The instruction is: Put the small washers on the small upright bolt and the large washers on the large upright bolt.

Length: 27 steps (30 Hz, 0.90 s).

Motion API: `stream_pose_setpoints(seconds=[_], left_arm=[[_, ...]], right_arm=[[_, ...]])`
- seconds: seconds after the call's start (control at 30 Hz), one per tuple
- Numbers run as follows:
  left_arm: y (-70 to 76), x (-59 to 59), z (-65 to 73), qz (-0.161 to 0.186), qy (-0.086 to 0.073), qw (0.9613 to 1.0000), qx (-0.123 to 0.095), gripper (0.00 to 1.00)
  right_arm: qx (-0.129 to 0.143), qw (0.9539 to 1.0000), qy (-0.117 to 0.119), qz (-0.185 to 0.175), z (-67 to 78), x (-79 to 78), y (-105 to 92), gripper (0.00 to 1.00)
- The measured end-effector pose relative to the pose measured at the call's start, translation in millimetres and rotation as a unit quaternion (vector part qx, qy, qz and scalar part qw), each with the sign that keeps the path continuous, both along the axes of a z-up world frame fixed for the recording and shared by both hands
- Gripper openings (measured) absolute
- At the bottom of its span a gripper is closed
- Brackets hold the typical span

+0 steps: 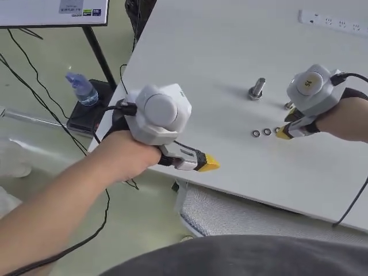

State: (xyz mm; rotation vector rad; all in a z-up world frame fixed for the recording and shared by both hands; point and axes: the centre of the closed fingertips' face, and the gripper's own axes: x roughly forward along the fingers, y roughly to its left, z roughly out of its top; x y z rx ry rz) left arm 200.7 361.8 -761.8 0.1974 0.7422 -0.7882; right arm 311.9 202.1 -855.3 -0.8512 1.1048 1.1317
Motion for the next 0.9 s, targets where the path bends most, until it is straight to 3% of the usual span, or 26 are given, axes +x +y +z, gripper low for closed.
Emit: stream_pose_setpoints(seconds=[0.3, 0.43, 0.5, 0.9], left_arm=[[0.2, 1.2, 2.7, 0.001, 0.0, 1.0, 0.0, 0.84], [-0.6, -1.2, 2.6, 0.0, 0.001, 1.0, -0.002, 0.84], [0.1, -2.7, 1.0, 0.0, 0.003, 1.0, 0.0, 0.83], [2.1, -3.9, -0.6, -0.003, 0.004, 1.0, 0.002, 0.83]], right_arm=[[-0.004, 1.0, -0.002, 0.003, -7.9, -2.9, -1.9, 0.28], [0.008, 0.9999, 0.006, -0.012, -9.5, -0.2, 1.1, 0.26], [0.003, 1.0, -0.006, -0.007, -11.4, 3.8, -0.4, 0.25], [-0.009, 0.9999, -0.005, -0.008, -15.4, 0.5, -3.7, 0.22]])
